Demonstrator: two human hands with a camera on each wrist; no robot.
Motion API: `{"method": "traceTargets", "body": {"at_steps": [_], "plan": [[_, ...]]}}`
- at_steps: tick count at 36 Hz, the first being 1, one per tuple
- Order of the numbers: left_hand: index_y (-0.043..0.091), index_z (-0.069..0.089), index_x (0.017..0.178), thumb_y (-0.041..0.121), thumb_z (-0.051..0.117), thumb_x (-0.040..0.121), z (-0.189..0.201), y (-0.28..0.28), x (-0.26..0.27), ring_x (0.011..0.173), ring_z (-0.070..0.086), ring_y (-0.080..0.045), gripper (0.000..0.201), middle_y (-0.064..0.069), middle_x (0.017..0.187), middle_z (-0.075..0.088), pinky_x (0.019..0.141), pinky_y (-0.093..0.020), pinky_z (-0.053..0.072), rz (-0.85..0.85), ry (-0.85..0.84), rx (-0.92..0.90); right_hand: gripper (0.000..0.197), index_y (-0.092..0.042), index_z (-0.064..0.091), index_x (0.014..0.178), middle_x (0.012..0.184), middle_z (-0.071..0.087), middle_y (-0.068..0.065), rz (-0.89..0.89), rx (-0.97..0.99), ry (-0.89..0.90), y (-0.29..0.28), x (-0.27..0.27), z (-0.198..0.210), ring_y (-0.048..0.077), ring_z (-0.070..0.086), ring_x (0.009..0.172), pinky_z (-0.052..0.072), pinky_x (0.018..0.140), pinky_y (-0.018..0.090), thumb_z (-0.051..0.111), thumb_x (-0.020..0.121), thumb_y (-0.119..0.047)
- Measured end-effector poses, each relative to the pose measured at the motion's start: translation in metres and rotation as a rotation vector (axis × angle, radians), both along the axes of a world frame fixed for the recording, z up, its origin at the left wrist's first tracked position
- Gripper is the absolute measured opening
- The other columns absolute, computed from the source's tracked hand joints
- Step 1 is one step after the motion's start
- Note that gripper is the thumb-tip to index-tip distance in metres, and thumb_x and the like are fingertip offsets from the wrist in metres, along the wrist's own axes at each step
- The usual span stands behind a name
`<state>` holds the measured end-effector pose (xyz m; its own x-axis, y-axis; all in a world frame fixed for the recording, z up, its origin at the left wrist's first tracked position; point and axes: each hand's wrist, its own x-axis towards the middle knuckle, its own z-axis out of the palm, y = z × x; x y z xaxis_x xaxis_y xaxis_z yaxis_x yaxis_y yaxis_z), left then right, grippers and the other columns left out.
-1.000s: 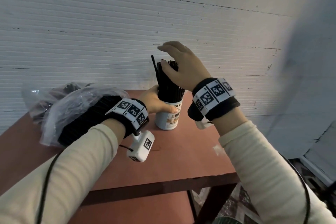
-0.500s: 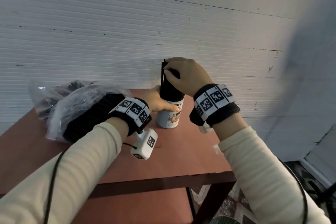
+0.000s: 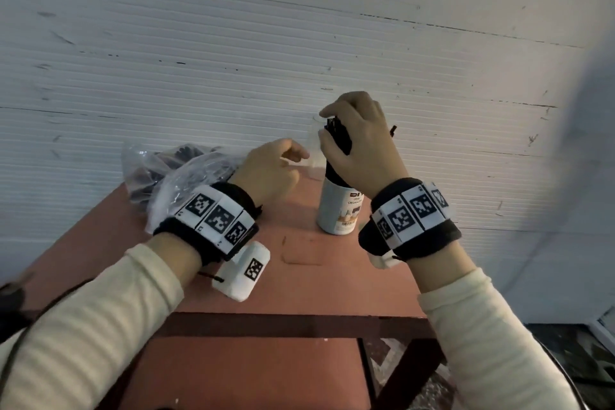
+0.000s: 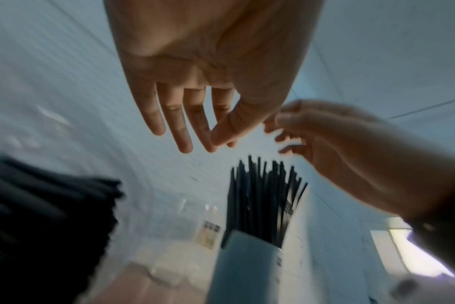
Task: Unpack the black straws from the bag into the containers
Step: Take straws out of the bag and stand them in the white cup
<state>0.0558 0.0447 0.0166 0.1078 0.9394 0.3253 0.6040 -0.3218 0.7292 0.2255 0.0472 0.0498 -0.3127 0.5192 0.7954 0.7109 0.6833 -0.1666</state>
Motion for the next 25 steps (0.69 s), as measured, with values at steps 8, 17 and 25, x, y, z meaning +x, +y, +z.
{"method": "traceTargets", "body": {"at_steps": [8,17,25], "plan": [[0.034,0.067,0.092,0.017,0.066,0.081,0.014,-0.038,-0.092,0.09,0.06,-0.015,0.02,0.008,0.099,0.062,0.078,-0.032,0.047,0.235,0.18,0.164,0.039,-0.021,0.056,0.118,0.107,0.061,0.001,0.143,-0.654,-0.343,-0.023,-0.049,-0.026,0.016,0.057,0.096,0.046,0.087,0.03,0.059,0.09,-0.047],[0.054,0.056,0.108,0.015,0.072,0.081,-0.011,-0.046,-0.135,0.087,0.062,-0.027,0.051,-0.005,0.118,0.063,0.08,-0.042,0.051,0.11,0.335,-0.046,0.018,-0.015,0.051,0.1,0.077,0.068,0.004,0.296,-0.923,-0.554,-0.028,-0.096,-0.05,0.015,0.061,0.06,0.05,0.052,0.02,0.064,0.087,-0.017],[0.033,0.061,0.116,0.02,0.065,0.087,-0.016,-0.043,-0.142,0.085,0.059,-0.022,0.033,0.005,0.101,0.058,0.075,-0.03,0.045,0.164,0.314,-0.038,0.02,-0.011,0.07,0.089,0.089,0.068,0.001,0.243,-0.614,-0.443,-0.012,-0.137,-0.053,0.017,0.059,0.081,0.046,0.073,0.028,0.058,0.092,-0.027]]}}
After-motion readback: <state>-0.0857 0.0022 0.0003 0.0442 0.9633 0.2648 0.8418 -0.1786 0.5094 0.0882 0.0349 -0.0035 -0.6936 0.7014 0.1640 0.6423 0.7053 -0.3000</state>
